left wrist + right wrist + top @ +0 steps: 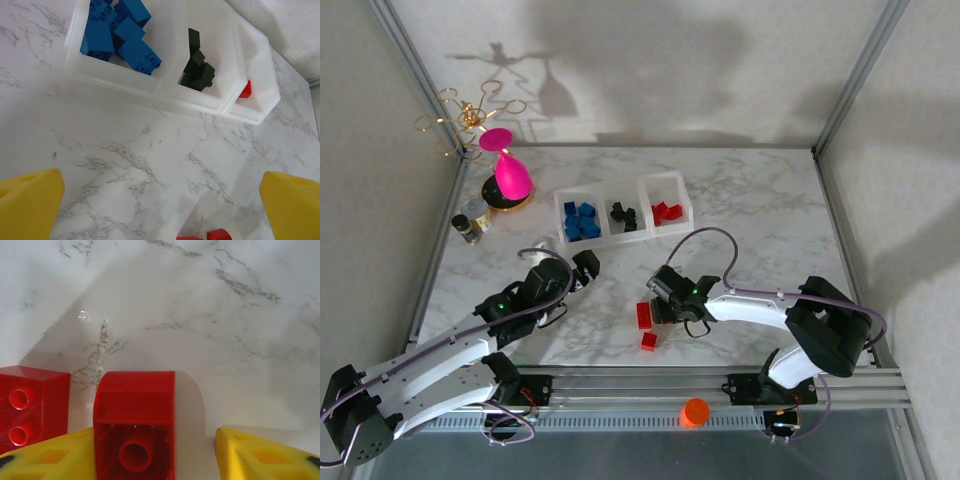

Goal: Sort the legos into containers by color
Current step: Pick up the lego from the bottom-center of the table, then place the lego in the container.

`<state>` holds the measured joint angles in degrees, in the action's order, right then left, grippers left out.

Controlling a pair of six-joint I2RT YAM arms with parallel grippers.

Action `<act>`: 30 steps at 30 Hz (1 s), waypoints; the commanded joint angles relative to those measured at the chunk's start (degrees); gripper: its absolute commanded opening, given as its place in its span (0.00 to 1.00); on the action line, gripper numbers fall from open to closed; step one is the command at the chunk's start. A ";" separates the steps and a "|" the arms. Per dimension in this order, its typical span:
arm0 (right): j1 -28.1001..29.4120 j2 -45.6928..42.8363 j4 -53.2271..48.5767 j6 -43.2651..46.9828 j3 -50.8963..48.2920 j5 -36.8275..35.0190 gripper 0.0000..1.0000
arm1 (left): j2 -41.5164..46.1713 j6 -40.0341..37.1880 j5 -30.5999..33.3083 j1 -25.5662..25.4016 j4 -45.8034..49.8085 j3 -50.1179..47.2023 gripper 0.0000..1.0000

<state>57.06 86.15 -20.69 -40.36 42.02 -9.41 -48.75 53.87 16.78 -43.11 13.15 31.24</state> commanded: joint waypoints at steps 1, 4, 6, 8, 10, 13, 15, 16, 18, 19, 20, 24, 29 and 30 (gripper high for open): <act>0.68 0.53 -0.88 -0.37 0.05 -1.41 0.54 | -0.69 0.71 1.73 0.42 0.47 0.30 1.00; 0.64 0.96 0.05 -0.14 0.34 -1.38 0.47 | -0.91 0.71 1.47 0.35 0.47 0.76 1.00; 0.69 0.99 -0.13 0.29 0.99 -1.87 0.40 | -0.82 0.65 1.42 0.35 0.45 0.92 1.00; 0.66 0.93 -0.50 0.74 1.58 -2.31 0.37 | -0.83 0.53 1.42 0.38 0.47 1.03 1.00; 0.57 0.63 -1.46 1.28 2.66 -3.38 0.34 | -0.90 0.39 1.46 0.40 0.30 1.32 1.00; 0.18 -0.47 -2.97 2.60 4.27 -5.04 0.32 | -1.25 -0.14 1.33 0.46 0.15 2.11 1.00; -1.16 -1.47 -3.56 3.73 5.30 -5.59 0.31 | -1.73 -0.57 1.48 0.46 -0.09 2.80 1.00; -2.01 -2.13 -3.84 4.42 5.86 -5.66 0.31 | -2.05 -0.84 1.42 0.41 -0.22 3.15 1.00; -4.02 -3.40 -3.83 6.27 7.04 -5.62 0.31 | -2.85 -1.36 1.42 0.43 -0.63 4.05 1.00; -5.26 -3.90 -3.67 7.32 8.01 -5.66 0.31 | -3.29 -1.65 1.34 0.45 -1.12 4.50 1.00; -6.61 -4.11 -3.66 8.54 9.46 -5.78 0.32 | -3.80 -2.13 1.20 0.39 -1.76 4.95 1.00; -12.42 -2.80 -1.90 12.80 14.65 -6.40 0.33 | -6.63 -3.75 0.63 0.45 -3.64 7.53 1.00; -20.05 2.33 2.72 16.87 21.48 -4.12 0.33 | -10.54 -5.12 0.63 0.48 -5.23 10.73 1.00; -20.92 3.99 3.08 17.65 23.09 -4.01 0.33 | -11.11 -5.26 0.54 0.45 -6.04 11.00 1.00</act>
<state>38.61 86.54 -20.29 -26.76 61.78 -13.67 -58.83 50.37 16.69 -43.03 9.54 40.14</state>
